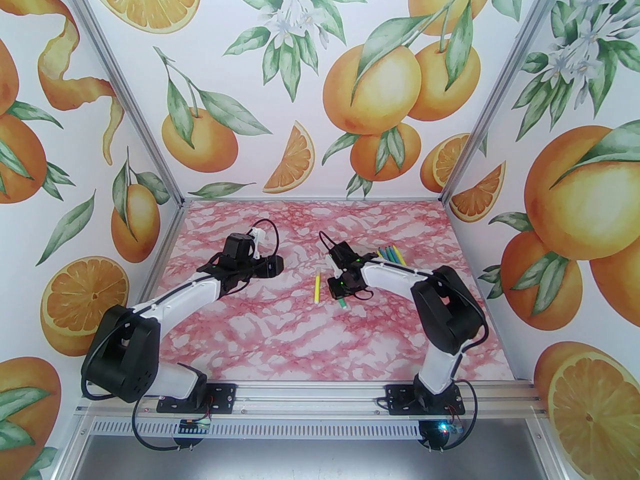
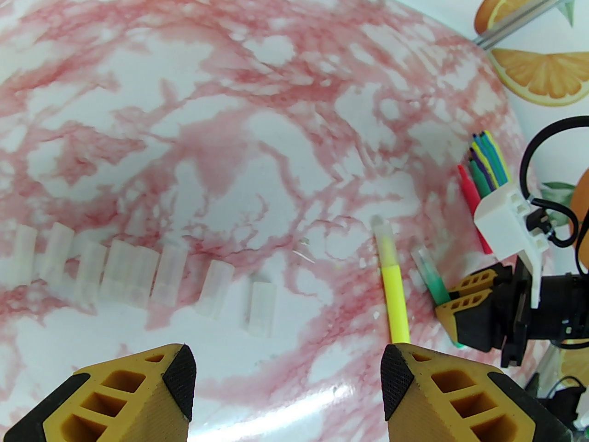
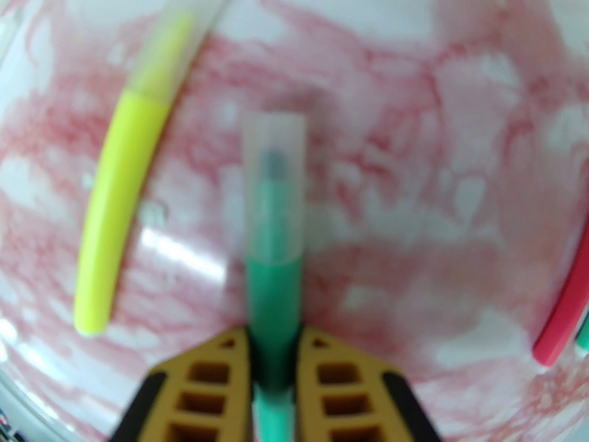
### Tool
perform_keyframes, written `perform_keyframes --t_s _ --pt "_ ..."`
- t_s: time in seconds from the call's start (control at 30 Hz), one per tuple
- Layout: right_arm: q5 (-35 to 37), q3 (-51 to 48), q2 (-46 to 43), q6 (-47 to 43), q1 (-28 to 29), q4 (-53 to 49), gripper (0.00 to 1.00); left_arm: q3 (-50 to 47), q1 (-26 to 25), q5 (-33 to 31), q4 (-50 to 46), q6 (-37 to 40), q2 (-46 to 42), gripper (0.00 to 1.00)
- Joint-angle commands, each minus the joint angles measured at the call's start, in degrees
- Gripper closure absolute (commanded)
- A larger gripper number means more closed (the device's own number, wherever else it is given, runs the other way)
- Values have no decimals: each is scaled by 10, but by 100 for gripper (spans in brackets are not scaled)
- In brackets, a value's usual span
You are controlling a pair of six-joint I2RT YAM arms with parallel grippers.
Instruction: Open the pen caps
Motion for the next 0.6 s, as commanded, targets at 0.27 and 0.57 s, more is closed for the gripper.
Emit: perform_keyframes --t_s 0.27,0.57 --pt "-83 -23 -76 -26 -4 42 93 27 -9 84 66 -32 26 30" --pt "-158 -42 -127 -31 -4 90 93 24 -13 151 137 -79 43 30"
